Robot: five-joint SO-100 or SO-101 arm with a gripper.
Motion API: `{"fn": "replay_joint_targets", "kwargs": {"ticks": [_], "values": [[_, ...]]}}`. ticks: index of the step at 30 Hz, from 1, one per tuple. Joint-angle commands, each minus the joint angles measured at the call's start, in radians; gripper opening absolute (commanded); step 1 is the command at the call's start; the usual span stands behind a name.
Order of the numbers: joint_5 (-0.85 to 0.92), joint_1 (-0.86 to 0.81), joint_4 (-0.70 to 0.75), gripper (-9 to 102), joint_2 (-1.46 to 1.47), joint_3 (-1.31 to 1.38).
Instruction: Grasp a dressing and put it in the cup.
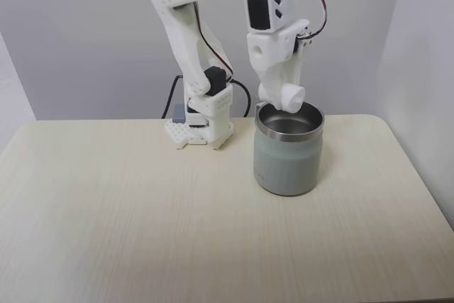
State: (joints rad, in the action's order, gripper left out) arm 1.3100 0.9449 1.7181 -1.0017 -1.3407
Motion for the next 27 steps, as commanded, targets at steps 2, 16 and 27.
{"fn": "replay_joint_targets", "kwargs": {"ticks": [2,16,27], "values": [[-0.005,-0.021,-0.006,25,0.014,0.003],[-0.046,0.044,0.017,59,0.055,0.018],[-0.114,0.133,0.038,57,0.120,0.026]]}}
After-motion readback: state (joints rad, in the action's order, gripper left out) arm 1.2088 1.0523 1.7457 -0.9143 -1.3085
